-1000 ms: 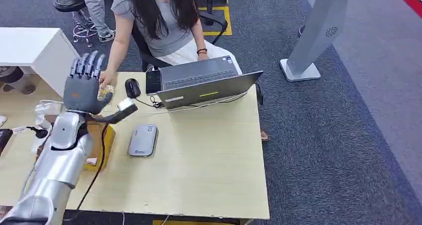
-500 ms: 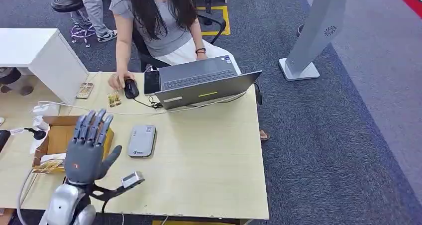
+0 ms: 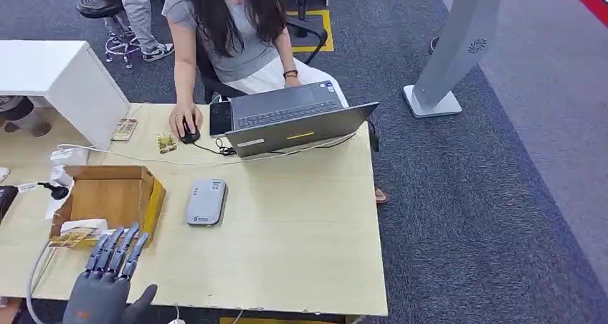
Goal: Pass the card to the sensor for recognition and then transmit it.
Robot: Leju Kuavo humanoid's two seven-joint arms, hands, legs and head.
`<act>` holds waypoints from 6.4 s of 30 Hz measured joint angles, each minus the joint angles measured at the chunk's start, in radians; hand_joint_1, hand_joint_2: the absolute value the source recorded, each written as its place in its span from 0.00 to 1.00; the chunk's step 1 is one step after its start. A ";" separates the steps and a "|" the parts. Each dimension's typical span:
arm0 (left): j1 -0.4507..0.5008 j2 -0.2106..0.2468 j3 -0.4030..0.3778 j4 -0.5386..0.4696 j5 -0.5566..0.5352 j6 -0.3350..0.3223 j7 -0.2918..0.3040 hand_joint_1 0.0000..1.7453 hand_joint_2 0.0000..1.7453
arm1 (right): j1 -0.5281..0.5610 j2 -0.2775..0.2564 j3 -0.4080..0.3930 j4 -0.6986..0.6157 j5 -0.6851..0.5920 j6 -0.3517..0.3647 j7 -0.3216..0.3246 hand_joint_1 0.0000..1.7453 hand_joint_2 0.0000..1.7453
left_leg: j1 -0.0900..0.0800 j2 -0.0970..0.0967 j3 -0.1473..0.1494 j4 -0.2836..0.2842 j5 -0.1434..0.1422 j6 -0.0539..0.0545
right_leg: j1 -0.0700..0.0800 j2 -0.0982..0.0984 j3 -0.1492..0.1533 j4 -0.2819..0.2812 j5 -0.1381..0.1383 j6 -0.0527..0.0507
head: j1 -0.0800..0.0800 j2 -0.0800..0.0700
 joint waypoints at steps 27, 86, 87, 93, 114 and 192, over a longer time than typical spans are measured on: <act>-0.221 0.005 0.209 0.295 0.041 -0.251 -0.028 0.00 1.00 | -0.002 0.000 -0.008 0.000 0.056 0.037 0.000 0.00 0.00 | 0.002 -0.006 0.000 0.000 0.003 -0.002 | 0.000 -0.005 0.001 0.000 0.001 -0.001 | 0.000 0.000; -0.443 -0.058 0.238 0.494 0.012 -0.300 -0.029 0.00 1.00 | -0.003 -0.008 -0.006 0.000 0.087 0.072 -0.002 0.00 0.00 | 0.002 -0.007 0.000 0.000 0.004 -0.001 | 0.000 -0.005 0.001 0.000 0.001 -0.001 | 0.000 0.000; -0.442 -0.058 0.238 0.493 0.013 -0.300 -0.029 0.00 1.00 | -0.003 -0.008 -0.006 0.000 0.087 0.072 -0.002 0.00 0.00 | 0.002 -0.007 0.000 0.000 0.004 -0.001 | 0.000 -0.005 0.001 0.000 0.001 -0.001 | 0.000 0.000; -0.443 -0.049 0.238 0.482 0.029 -0.301 -0.029 0.00 1.00 | -0.002 -0.008 -0.006 0.000 0.090 0.072 -0.008 0.00 0.00 | 0.001 -0.007 0.000 0.000 0.004 -0.001 | 0.000 -0.005 0.001 0.000 0.001 -0.001 | 0.000 0.000; -0.452 -0.008 0.238 0.427 0.050 -0.340 -0.029 1.00 1.00 | -0.002 -0.009 -0.007 0.000 0.093 0.073 -0.019 0.00 0.00 | 0.002 -0.007 0.000 0.000 0.004 -0.002 | 0.001 -0.005 0.001 0.000 0.001 -0.001 | 0.000 0.000; -1.665 -0.193 -0.037 1.334 -0.066 -0.403 0.134 1.00 1.00 | -0.024 -0.022 -0.006 0.000 0.230 0.143 -0.015 0.00 0.00 | 0.002 -0.007 -0.006 0.002 0.014 -0.002 | 0.001 -0.004 -0.005 0.001 0.012 -0.001 | 0.000 0.000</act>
